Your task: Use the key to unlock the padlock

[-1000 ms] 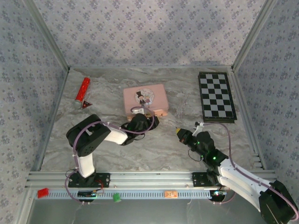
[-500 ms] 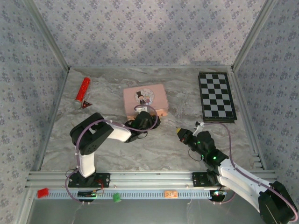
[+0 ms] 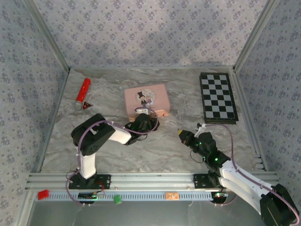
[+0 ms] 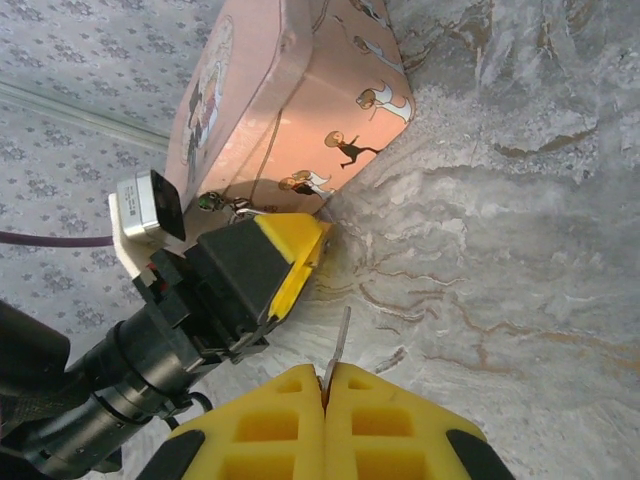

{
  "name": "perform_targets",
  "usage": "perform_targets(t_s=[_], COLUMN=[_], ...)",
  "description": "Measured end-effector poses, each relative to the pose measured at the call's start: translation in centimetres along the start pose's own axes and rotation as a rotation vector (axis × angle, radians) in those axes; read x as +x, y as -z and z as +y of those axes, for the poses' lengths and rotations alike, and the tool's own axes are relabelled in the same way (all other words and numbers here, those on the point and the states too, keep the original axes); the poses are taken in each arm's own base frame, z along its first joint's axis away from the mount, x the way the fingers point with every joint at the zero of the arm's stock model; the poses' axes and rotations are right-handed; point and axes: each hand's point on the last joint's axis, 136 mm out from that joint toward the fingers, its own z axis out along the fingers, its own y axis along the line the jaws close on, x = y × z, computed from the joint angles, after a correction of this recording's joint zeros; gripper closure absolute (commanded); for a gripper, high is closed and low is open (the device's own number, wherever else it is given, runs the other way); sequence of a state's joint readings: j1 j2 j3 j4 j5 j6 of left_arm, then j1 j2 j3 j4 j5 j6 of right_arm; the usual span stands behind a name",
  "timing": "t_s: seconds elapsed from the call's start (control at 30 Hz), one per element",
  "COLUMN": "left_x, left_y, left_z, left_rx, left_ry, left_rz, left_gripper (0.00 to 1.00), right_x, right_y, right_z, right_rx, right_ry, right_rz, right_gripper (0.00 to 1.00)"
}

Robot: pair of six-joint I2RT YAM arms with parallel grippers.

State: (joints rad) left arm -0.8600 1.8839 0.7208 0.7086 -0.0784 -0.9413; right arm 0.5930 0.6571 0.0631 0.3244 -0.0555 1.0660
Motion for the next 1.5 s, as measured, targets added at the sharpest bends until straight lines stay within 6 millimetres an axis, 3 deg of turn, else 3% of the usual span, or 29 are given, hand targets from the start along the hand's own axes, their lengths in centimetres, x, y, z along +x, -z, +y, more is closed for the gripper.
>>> perform_targets(t_s=[0.2,0.4,0.7,1.07,1.5], left_x=[0.9,2.1,1.9,1.6,0.9], left_y=[1.7,3.4,4.1,4.7,5.2], left_z=[0.1,0.1,-0.6,-1.5,-2.4], left_rx=[0.025,0.049,0.093,0.144,0.229], left_ry=[0.017,0.026,0.100,0.194,0.268], left_rz=[0.049,0.111,0.132,0.141,0.100], left_gripper=[0.82,0.85,0.86,0.87,0.91], right_x=[0.9,3.5,6.2,6.1,6.5], right_y=[-0.3,-1.1,-2.7,-4.5,-6.4], right_z=[-0.7,-0.8,0.0,1.9,2.4], right_rx=[0.026,0.038,0.011,-0.063,-0.136], right_ry=[-0.003,0.011,0.021,-0.016,-0.095], right_rz=[0.038,0.124,0.190,0.168,0.163], right_gripper=[1.00,1.00,1.00,1.00,1.00])
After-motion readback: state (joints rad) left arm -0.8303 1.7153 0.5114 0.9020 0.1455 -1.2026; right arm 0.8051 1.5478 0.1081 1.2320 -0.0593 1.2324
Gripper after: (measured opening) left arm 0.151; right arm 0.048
